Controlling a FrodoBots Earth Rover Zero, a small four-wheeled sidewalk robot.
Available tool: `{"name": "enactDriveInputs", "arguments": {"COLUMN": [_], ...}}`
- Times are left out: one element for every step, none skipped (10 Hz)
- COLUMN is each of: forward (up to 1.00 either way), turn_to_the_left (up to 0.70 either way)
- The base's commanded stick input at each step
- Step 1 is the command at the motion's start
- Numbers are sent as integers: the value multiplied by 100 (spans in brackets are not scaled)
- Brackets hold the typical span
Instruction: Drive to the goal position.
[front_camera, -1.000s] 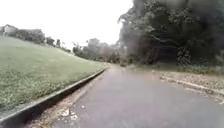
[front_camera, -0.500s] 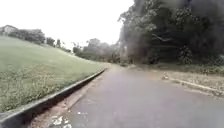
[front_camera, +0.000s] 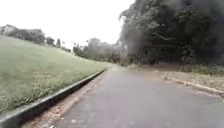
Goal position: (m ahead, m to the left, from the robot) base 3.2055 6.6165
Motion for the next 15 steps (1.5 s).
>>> {"name": "enactDriveInputs", "arguments": {"forward": [50, 50, 50, 50, 50, 50, 50, 50, 50, 50, 50, 50, 50, 50, 50], "turn_to_the_left": [-5, -9, -5, -1, 0, 0, 0, 0, 0, 0, 0, 0, 0, 0, 0]}}
